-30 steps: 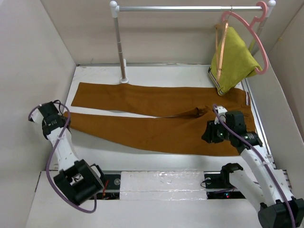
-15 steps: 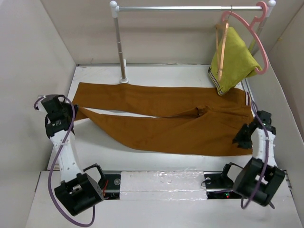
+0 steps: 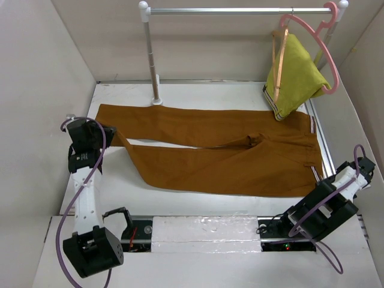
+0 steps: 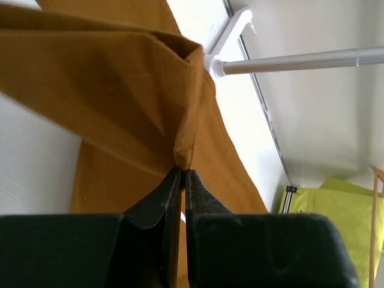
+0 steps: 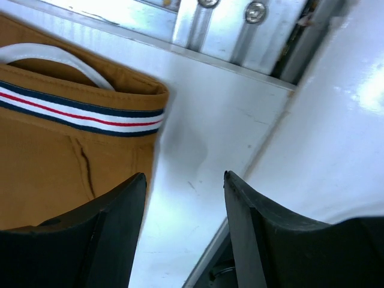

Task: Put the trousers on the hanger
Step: Fold the trousers at the center of the board.

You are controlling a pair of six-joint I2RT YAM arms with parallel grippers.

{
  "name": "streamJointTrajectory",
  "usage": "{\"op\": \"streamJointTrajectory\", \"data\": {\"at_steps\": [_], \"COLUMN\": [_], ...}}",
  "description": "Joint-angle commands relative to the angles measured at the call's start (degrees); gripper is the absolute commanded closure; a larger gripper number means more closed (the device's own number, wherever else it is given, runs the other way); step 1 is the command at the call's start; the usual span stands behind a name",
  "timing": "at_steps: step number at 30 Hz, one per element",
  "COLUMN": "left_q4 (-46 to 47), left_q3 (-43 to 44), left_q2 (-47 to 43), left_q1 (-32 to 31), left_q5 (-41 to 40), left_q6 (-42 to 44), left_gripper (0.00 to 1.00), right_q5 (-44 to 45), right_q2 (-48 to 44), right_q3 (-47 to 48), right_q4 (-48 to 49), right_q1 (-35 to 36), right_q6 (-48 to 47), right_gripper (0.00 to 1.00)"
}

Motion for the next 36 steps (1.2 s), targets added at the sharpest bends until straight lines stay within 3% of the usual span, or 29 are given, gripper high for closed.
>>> {"op": "streamJointTrajectory", "data": {"at_steps": [1,10,14,16,19,24,28,36], "left_q4": [4.00,6.02,6.64,6.55,5.41,3.92,0.58,0.13], "left_q3": [0.06,-0.81,-1.34,-1.17,0.32,5.06,12.00,18.87], "left_q2": [1.58,5.72,7.30,8.09,8.97,10.99,15.29,21.71], "left_q1": [-0.49,-0.49,-0.49,-0.49,0.12,2.49,2.50,2.50], "left_q5": [-0.18,-2.64,-4.22,-5.62,-7.64,-10.20,-15.12,-21.36], "left_q6": [0.66,1.89,1.89,1.98,2.51,2.60,4.53,5.94], "left_gripper": [1.00,1.00,1.00,1.00,1.00,1.00,1.00,1.00], "right_q5": [1.14,-3.08,-4.84,-3.79,-4.31,-0.98,3.94,2.99], "right_q2": [1.13,0.52,6.12,7.11,7.38,0.88,0.60,7.89], "right_q3": [0.58,-5.22,-5.31,-4.00,-1.99,6.27,17.52,31.33], "right_q4": [3.22,14.37,17.64,18.69,16.87,10.19,3.94,8.84], "right_q1": [-0.15,3.28,3.98,5.91,5.91,7.84,14.61,22.42], "right_q6": [2.50,6.73,5.51,5.15,3.22,-3.11,-5.22,-4.61], "right_gripper": [0.40,0.45,0.51,0.59,1.00,1.00,1.00,1.00]}}
